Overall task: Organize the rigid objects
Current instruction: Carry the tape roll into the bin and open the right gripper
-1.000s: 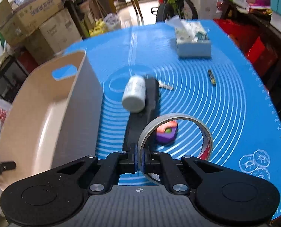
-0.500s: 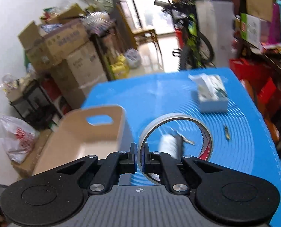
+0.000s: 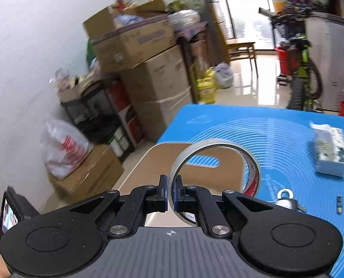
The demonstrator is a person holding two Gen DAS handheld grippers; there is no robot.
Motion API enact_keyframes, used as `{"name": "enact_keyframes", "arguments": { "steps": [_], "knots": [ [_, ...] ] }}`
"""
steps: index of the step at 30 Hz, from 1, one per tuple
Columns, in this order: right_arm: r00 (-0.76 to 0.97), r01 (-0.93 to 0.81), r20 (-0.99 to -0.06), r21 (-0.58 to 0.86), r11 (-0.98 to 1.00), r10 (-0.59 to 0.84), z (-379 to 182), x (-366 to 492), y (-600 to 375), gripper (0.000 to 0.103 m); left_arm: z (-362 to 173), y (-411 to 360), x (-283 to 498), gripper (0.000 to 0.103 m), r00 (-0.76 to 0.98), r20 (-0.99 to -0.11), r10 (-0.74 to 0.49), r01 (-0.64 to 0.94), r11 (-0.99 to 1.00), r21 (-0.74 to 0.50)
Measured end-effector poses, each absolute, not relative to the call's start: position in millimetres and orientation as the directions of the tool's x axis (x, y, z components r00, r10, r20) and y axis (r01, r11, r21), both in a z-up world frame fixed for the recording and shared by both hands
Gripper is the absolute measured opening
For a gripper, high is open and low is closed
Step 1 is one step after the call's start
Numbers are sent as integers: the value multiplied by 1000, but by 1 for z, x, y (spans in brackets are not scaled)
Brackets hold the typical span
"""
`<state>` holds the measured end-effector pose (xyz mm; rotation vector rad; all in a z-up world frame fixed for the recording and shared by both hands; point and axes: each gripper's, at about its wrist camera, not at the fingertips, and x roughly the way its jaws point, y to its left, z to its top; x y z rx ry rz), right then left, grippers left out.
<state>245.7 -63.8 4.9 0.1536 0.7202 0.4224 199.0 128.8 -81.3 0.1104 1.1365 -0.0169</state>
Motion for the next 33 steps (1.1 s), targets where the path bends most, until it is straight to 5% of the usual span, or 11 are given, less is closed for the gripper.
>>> {"name": "enact_keyframes", "arguments": {
  "steps": [20, 24, 26, 33],
  "knots": [
    [353, -425, -867, 186, 886, 351, -95, 248, 10, 19, -81, 131, 201, 8, 418, -908, 39, 79, 994, 79],
    [353, -420, -878, 161, 893, 324, -98, 248, 9, 35, -81, 131, 201, 8, 418, -908, 39, 79, 994, 79],
    [362, -403, -873, 170, 899, 327, -98, 249, 4, 53, -81, 131, 201, 8, 418, -908, 40, 79, 994, 80],
    [421, -353, -836, 208, 912, 353, -76, 250, -22, 71, -81, 131, 201, 8, 418, -908, 39, 78, 994, 79]
  ]
}}
